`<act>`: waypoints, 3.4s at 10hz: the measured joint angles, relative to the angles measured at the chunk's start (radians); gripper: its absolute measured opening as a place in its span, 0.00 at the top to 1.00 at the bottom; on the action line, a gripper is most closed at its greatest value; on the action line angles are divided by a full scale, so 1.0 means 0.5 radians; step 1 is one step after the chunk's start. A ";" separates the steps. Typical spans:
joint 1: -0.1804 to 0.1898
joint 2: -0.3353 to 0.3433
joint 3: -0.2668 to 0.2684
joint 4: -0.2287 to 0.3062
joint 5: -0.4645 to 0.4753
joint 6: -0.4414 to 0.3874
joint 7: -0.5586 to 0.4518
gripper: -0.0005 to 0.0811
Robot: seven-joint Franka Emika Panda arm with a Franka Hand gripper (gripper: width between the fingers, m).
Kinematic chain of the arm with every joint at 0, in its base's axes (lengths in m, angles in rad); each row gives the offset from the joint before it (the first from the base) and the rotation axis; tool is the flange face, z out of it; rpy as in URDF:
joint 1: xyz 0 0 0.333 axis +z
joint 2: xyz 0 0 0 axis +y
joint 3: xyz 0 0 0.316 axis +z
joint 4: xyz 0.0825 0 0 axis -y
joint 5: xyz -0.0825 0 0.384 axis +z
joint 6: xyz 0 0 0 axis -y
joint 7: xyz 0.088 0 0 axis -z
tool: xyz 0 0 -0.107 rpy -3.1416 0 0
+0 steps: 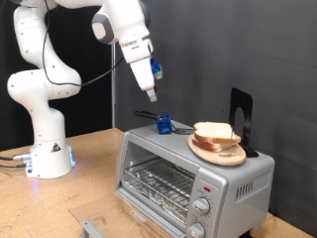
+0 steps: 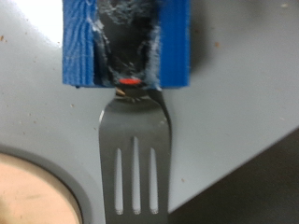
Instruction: Make a piece of toast with the oven
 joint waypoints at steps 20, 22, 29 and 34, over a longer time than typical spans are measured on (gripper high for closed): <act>0.097 0.448 0.112 -0.059 0.221 0.514 -0.159 0.51; 0.097 0.448 0.116 -0.057 0.252 0.516 -0.159 0.51; 0.107 0.243 0.073 0.026 0.426 0.251 -0.199 0.51; 0.227 0.077 -0.017 -0.243 1.176 0.847 -0.590 0.50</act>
